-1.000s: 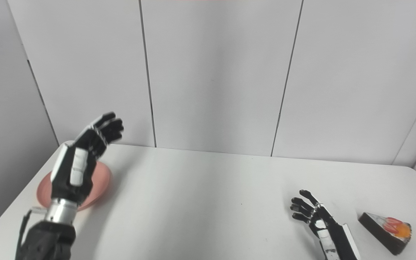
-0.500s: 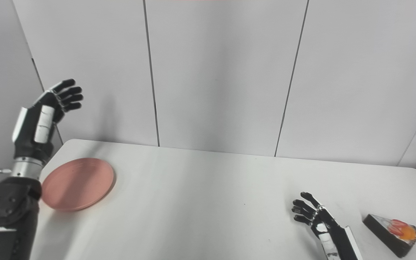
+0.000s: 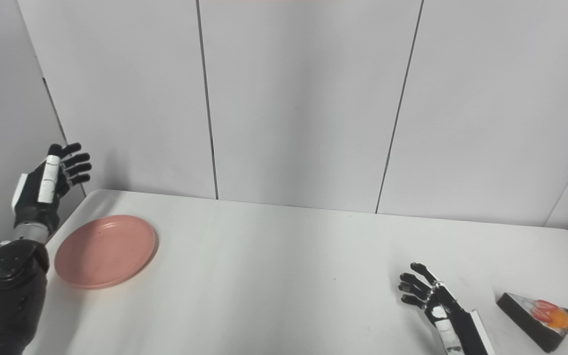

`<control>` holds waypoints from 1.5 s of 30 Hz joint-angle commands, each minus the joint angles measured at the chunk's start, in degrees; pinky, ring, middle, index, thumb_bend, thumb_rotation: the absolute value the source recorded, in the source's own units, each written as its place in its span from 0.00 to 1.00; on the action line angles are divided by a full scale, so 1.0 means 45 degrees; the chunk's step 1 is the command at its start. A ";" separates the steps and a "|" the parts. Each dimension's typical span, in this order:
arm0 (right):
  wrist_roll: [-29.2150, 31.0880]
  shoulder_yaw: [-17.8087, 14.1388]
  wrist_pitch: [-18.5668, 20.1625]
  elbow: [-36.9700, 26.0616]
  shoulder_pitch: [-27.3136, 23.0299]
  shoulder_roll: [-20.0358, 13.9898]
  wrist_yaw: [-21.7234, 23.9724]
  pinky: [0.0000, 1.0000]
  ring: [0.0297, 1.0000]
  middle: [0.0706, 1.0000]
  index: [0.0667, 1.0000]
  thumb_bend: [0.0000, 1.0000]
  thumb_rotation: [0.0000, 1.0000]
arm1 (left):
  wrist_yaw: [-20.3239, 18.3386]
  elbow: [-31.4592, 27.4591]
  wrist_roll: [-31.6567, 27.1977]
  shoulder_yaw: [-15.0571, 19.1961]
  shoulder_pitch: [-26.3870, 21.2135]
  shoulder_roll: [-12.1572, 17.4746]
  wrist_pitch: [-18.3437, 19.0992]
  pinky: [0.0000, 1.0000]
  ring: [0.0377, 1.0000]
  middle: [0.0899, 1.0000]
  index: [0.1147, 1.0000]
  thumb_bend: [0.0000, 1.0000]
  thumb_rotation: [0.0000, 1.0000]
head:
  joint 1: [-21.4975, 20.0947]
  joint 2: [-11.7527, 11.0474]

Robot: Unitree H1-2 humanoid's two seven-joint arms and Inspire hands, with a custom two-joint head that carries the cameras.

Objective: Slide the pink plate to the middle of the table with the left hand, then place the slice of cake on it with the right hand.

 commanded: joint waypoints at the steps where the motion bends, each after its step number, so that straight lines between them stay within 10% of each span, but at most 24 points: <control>1: 0.0060 0.0284 0.0304 0.0951 0.1563 0.0613 -0.0011 0.75 0.77 0.78 0.84 0.93 0.94 | -0.0212 0.0885 -0.0181 0.0043 -0.0973 0.0755 -0.0991 0.71 0.73 0.71 0.68 0.90 0.87 | 0.0000 0.0012; 9: 0.0122 0.0274 0.0403 0.0753 0.1661 0.0592 0.0029 0.74 0.77 0.77 0.83 0.92 0.93 | -0.0063 0.5010 0.0026 -0.0345 -0.1666 0.1272 -0.2847 0.70 0.72 0.71 0.66 0.88 0.85 | -0.0078 0.0156; 17: 0.0111 0.0270 0.0472 0.0735 0.1670 0.0535 0.0045 0.75 0.77 0.77 0.84 0.92 0.93 | 0.0027 0.6451 -0.0041 -0.0536 -0.1640 0.1374 -0.3489 0.65 0.68 0.70 0.69 0.89 0.83 | -0.0054 0.0185; 45: -0.0039 0.0279 0.0662 0.0912 0.1494 0.0593 -0.0058 0.74 0.76 0.76 0.83 0.92 0.92 | -0.0806 0.2260 -0.0692 -0.0998 0.0339 -0.1203 -0.2062 0.66 0.69 0.70 0.69 0.93 0.89 | -0.0251 0.0142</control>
